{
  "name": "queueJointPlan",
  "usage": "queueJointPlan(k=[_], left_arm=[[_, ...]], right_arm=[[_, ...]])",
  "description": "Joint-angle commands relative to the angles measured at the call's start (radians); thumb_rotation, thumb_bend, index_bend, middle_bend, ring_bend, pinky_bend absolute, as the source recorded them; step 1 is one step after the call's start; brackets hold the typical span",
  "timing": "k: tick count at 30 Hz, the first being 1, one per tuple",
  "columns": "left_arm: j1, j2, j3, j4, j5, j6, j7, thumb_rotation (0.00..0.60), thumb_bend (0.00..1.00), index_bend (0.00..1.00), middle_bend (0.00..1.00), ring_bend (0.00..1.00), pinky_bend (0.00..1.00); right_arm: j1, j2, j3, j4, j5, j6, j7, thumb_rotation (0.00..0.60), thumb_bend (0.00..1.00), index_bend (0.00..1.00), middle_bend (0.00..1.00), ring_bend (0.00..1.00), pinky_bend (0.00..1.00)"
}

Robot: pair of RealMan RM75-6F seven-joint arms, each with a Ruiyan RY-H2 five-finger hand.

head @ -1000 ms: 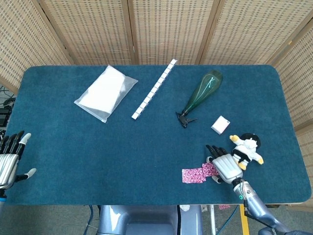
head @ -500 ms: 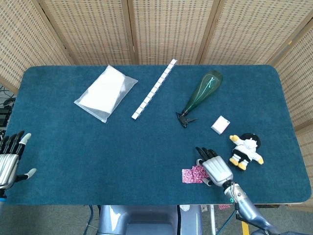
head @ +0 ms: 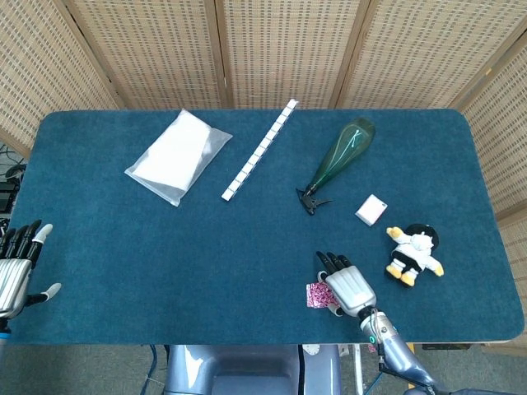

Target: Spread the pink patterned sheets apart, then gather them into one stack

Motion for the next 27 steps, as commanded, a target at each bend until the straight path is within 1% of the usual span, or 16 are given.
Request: queueJointPlan(k=[1, 4, 5, 7, 9, 11, 12, 13, 16, 24, 27], left_arm=[[0.000, 0.000, 0.000, 0.001, 0.000, -0.001, 0.000, 0.600, 0.02, 0.00, 0.00, 0.00, 0.00], [0.000, 0.001, 0.000, 0.000, 0.000, -0.001, 0.000, 0.600, 0.02, 0.00, 0.00, 0.00, 0.00], [0.000, 0.001, 0.000, 0.000, 0.000, -0.001, 0.001, 0.600, 0.02, 0.00, 0.00, 0.00, 0.00], [0.000, 0.000, 0.000, -0.001, -0.001, -0.001, 0.002, 0.600, 0.02, 0.00, 0.00, 0.00, 0.00], [0.000, 0.000, 0.000, -0.001, -0.001, -0.001, 0.002, 0.600, 0.02, 0.00, 0.00, 0.00, 0.00], [0.000, 0.000, 0.000, -0.001, -0.001, -0.001, 0.002, 0.600, 0.02, 0.00, 0.00, 0.00, 0.00], [0.000, 0.000, 0.000, -0.001, -0.001, -0.001, 0.002, 0.600, 0.02, 0.00, 0.00, 0.00, 0.00], [0.000, 0.000, 0.000, -0.001, -0.001, -0.001, 0.002, 0.600, 0.02, 0.00, 0.00, 0.00, 0.00], [-0.001, 0.000, 0.000, -0.001, -0.001, -0.002, 0.002, 0.600, 0.02, 0.00, 0.00, 0.00, 0.00], [-0.001, 0.001, 0.000, -0.001, -0.001, -0.002, 0.001, 0.600, 0.02, 0.00, 0.00, 0.00, 0.00], [-0.001, 0.001, 0.000, -0.001, -0.001, -0.001, 0.001, 0.600, 0.02, 0.00, 0.00, 0.00, 0.00]], right_arm=[[0.002, -0.001, -0.002, -0.006, 0.008, 0.004, -0.006, 0.600, 0.95, 0.73, 0.01, 0.00, 0.12], [0.005, 0.002, -0.005, -0.011, 0.011, 0.004, -0.003, 0.600, 0.94, 0.73, 0.01, 0.00, 0.12], [0.007, 0.002, -0.006, -0.011, 0.012, 0.002, -0.002, 0.600, 0.92, 0.71, 0.01, 0.00, 0.12], [0.009, 0.001, -0.007, -0.010, 0.014, 0.001, 0.000, 0.600, 0.80, 0.67, 0.01, 0.00, 0.12], [0.011, 0.001, -0.008, -0.010, 0.016, 0.001, 0.001, 0.600, 0.58, 0.58, 0.01, 0.00, 0.12], [0.013, 0.001, -0.010, -0.010, 0.016, 0.001, 0.004, 0.600, 0.43, 0.52, 0.01, 0.00, 0.12], [0.013, 0.001, -0.010, -0.010, 0.016, 0.003, 0.006, 0.600, 0.39, 0.50, 0.01, 0.00, 0.12], [0.013, 0.002, -0.010, -0.010, 0.015, 0.005, 0.008, 0.600, 0.37, 0.49, 0.01, 0.00, 0.12], [0.015, 0.003, -0.011, -0.010, 0.017, 0.006, 0.010, 0.600, 0.36, 0.49, 0.01, 0.00, 0.12], [0.019, 0.006, -0.017, -0.013, 0.018, 0.009, 0.013, 0.600, 0.26, 0.43, 0.01, 0.00, 0.12], [0.020, 0.008, -0.019, -0.014, 0.019, 0.011, 0.014, 0.600, 0.26, 0.42, 0.01, 0.00, 0.12]])
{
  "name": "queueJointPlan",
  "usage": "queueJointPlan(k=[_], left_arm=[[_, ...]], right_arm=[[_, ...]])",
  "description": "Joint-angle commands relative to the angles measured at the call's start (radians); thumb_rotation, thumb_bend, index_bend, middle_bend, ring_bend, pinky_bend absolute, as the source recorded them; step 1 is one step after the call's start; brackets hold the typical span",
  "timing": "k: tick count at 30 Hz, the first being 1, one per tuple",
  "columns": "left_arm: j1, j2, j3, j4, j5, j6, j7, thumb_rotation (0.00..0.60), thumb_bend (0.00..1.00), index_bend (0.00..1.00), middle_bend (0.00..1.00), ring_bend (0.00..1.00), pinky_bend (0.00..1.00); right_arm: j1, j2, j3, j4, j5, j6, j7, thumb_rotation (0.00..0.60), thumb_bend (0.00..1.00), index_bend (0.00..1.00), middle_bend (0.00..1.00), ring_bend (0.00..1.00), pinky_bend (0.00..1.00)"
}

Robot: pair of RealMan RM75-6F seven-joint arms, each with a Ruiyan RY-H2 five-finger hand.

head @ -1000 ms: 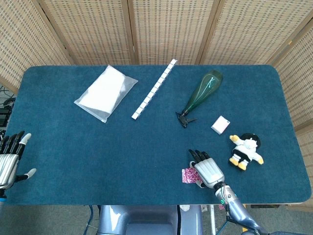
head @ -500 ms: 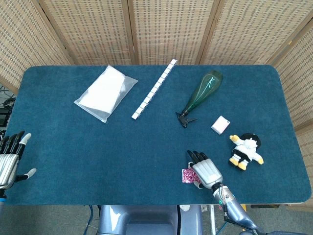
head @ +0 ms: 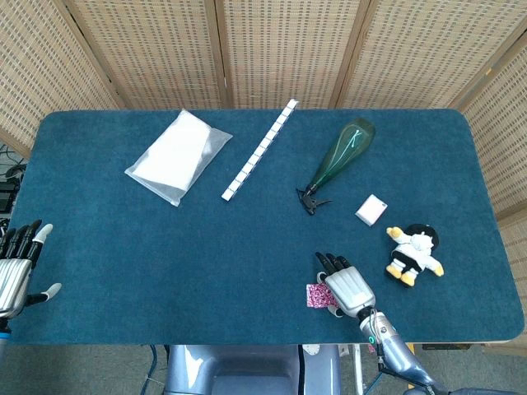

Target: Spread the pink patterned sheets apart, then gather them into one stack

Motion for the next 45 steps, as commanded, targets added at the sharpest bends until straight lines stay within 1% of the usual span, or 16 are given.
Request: queueJointPlan(k=[1, 4, 12, 17, 20, 22, 25, 28, 29, 31, 32, 33, 35, 38, 42, 45], left_arm=[[0.000, 0.000, 0.000, 0.000, 0.000, 0.000, 0.000, 0.600, 0.02, 0.00, 0.00, 0.00, 0.00], [0.000, 0.000, 0.000, 0.000, 0.000, 0.000, 0.000, 0.600, 0.02, 0.00, 0.00, 0.00, 0.00], [0.000, 0.000, 0.000, 0.001, 0.001, 0.001, 0.000, 0.600, 0.02, 0.00, 0.00, 0.00, 0.00], [0.000, -0.001, 0.000, 0.001, 0.001, 0.000, -0.001, 0.600, 0.02, 0.00, 0.00, 0.00, 0.00], [0.000, 0.000, 0.000, 0.001, 0.001, 0.000, -0.002, 0.600, 0.02, 0.00, 0.00, 0.00, 0.00], [0.000, 0.000, 0.000, 0.002, 0.001, 0.001, -0.003, 0.600, 0.02, 0.00, 0.00, 0.00, 0.00], [0.001, 0.000, 0.001, 0.001, 0.003, 0.002, -0.007, 0.600, 0.02, 0.00, 0.00, 0.00, 0.00], [0.000, 0.000, 0.000, 0.002, 0.004, 0.002, -0.008, 0.600, 0.02, 0.00, 0.00, 0.00, 0.00], [0.000, 0.000, 0.000, 0.002, 0.003, 0.002, -0.008, 0.600, 0.02, 0.00, 0.00, 0.00, 0.00], [0.000, -0.001, -0.001, 0.002, 0.002, 0.001, -0.006, 0.600, 0.02, 0.00, 0.00, 0.00, 0.00], [0.000, -0.001, -0.001, 0.002, 0.000, 0.001, -0.004, 0.600, 0.02, 0.00, 0.00, 0.00, 0.00], [-0.001, -0.001, -0.002, 0.001, -0.001, 0.000, -0.003, 0.600, 0.02, 0.00, 0.00, 0.00, 0.00], [-0.001, -0.002, -0.003, 0.002, -0.002, 0.000, -0.002, 0.600, 0.02, 0.00, 0.00, 0.00, 0.00], [-0.001, -0.003, -0.003, 0.002, -0.004, 0.000, -0.004, 0.600, 0.02, 0.00, 0.00, 0.00, 0.00], [0.001, -0.003, -0.001, 0.002, 0.001, 0.004, -0.006, 0.600, 0.02, 0.00, 0.00, 0.00, 0.00], [0.002, -0.003, 0.000, 0.004, 0.008, 0.007, -0.008, 0.600, 0.02, 0.00, 0.00, 0.00, 0.00]], right_arm=[[0.001, 0.001, -0.001, 0.000, 0.001, 0.001, 0.000, 0.600, 0.24, 0.41, 0.01, 0.00, 0.12], [0.002, 0.002, -0.002, 0.000, 0.002, 0.004, 0.000, 0.600, 0.19, 0.38, 0.01, 0.00, 0.12], [0.004, 0.001, -0.007, -0.003, 0.000, 0.007, 0.004, 0.600, 0.18, 0.38, 0.01, 0.00, 0.12], [0.000, 0.026, -0.005, -0.028, -0.019, 0.022, 0.025, 0.600, 0.18, 0.38, 0.01, 0.00, 0.12], [-0.012, 0.077, 0.004, -0.072, -0.058, 0.061, 0.062, 0.600, 0.18, 0.38, 0.01, 0.00, 0.12], [-0.028, 0.135, 0.008, -0.109, -0.100, 0.098, 0.115, 0.600, 0.18, 0.38, 0.01, 0.00, 0.12], [-0.060, 0.206, 0.010, -0.123, -0.170, 0.159, 0.212, 0.600, 0.18, 0.38, 0.01, 0.00, 0.12], [-0.106, 0.243, 0.008, -0.083, -0.243, 0.245, 0.328, 0.600, 0.18, 0.37, 0.01, 0.00, 0.12], [-0.128, 0.247, 0.010, -0.055, -0.263, 0.287, 0.375, 0.600, 0.15, 0.34, 0.01, 0.00, 0.11], [-0.160, 0.241, 0.008, 0.009, -0.304, 0.350, 0.455, 0.600, 0.06, 0.26, 0.01, 0.00, 0.10], [-0.181, 0.235, 0.009, 0.049, -0.320, 0.388, 0.502, 0.600, 0.02, 0.19, 0.00, 0.00, 0.10], [-0.200, 0.230, 0.011, 0.077, -0.327, 0.420, 0.538, 0.600, 0.00, 0.13, 0.00, 0.00, 0.10], [-0.234, 0.220, 0.013, 0.134, -0.343, 0.477, 0.608, 0.600, 0.00, 0.06, 0.00, 0.00, 0.09], [-0.270, 0.208, 0.015, 0.185, -0.353, 0.528, 0.650, 0.600, 0.00, 0.00, 0.00, 0.00, 0.06], [-0.315, 0.185, 0.020, 0.217, -0.348, 0.580, 0.628, 0.600, 0.00, 0.00, 0.00, 0.00, 0.01], [-0.334, 0.175, 0.021, 0.227, -0.351, 0.595, 0.596, 0.600, 0.00, 0.00, 0.00, 0.00, 0.00]])
